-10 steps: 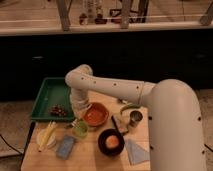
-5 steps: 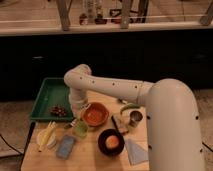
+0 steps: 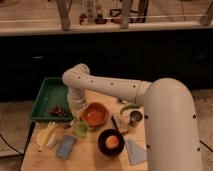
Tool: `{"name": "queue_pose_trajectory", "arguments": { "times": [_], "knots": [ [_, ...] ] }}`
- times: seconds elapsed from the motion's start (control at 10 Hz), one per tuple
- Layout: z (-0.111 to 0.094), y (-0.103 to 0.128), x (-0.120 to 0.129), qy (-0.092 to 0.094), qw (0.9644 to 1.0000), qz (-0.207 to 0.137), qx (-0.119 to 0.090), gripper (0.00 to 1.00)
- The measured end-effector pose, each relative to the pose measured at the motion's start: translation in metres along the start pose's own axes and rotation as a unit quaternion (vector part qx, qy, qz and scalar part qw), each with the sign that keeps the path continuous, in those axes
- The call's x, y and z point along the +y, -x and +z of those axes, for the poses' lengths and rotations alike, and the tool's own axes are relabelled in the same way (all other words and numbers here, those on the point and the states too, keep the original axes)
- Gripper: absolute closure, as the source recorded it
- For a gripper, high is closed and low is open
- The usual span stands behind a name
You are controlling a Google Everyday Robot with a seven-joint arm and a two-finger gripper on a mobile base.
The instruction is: Place fork in plastic cup
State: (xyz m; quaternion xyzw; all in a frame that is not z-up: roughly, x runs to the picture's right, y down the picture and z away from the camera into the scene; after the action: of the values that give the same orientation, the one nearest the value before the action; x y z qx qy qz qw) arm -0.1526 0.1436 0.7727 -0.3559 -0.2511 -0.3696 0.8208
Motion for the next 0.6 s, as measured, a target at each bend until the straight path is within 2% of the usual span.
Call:
{"name": "queue_pose_trajectory", "arguments": {
  "times": [0.6],
  "knots": [
    [0.004,0.010,0.016,-0.001,0.9999,-0.009,-0.009,1.00]
  ]
}}
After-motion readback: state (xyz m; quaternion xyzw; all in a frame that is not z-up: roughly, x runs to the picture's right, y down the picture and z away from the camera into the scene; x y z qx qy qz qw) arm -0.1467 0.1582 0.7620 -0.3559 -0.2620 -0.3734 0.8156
